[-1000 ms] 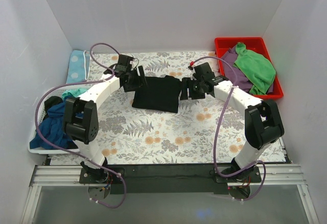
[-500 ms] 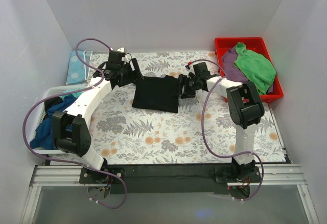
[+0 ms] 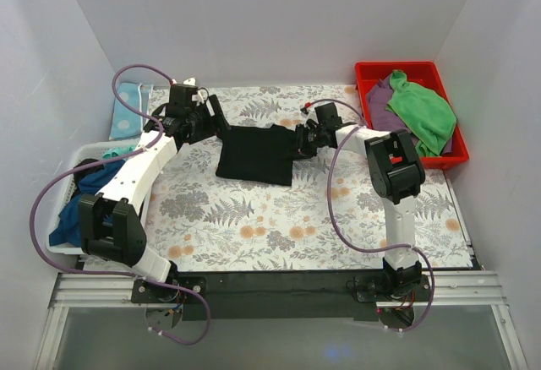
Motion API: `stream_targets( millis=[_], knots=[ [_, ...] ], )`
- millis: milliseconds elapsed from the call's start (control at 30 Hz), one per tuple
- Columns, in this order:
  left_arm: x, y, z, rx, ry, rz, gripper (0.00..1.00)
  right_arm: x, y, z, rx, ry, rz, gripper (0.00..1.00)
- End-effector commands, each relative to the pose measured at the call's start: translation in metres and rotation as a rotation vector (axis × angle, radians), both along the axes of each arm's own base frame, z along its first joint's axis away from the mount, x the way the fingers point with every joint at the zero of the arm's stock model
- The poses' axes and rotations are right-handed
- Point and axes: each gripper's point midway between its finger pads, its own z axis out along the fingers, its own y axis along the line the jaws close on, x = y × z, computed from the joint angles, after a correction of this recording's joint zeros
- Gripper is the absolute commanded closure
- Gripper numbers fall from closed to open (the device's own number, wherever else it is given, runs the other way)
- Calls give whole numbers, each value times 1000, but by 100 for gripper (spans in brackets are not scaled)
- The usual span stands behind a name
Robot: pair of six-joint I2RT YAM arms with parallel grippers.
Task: Fold and stack the t-shirts
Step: Put the neatly folded tshirt into the corner of the board with the right arm
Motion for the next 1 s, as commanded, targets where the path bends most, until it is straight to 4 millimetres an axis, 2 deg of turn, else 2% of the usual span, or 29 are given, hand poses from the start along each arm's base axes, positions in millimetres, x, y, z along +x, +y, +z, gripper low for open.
stream_targets(
  millis=[0,67,167,267,333,367,433,467,500,633,667,700,967],
  knots=[
    [-5,8,18,2,-40,12,27,-18,2,-39,-63,108,51,84],
    [-5,8,18,3,-39,12,27,-17,4,-40,-66,106,65,99],
    [-6,10,19,8,-44,15,27,-21,-2,-39,-100,95,64,99],
    [-6,12,18,18,-43,14,27,-29,-19,-35,-179,83,51,99],
    [-5,13,17,25,-44,17,27,-37,-34,-26,-245,54,44,99],
    [-5,13,17,25,-45,15,27,-48,-43,-30,-276,71,43,99],
    [-3,13,16,27,-44,14,27,-58,-63,-19,-349,51,30,99],
    [-2,13,15,25,-47,12,27,-70,-74,-23,-381,78,26,99],
    [-1,12,13,27,-44,11,27,-76,-87,-15,-430,71,5,99],
    [5,10,9,22,-37,8,27,-110,-131,-12,-585,134,-6,99],
    [8,8,6,18,-33,2,27,-115,-145,-6,-629,129,-23,99],
    [9,7,6,16,-32,0,27,-126,-155,-9,-661,151,-19,99],
    [17,-3,-6,-14,-6,-23,27,-177,-236,0,-875,269,-133,99]
  ],
)
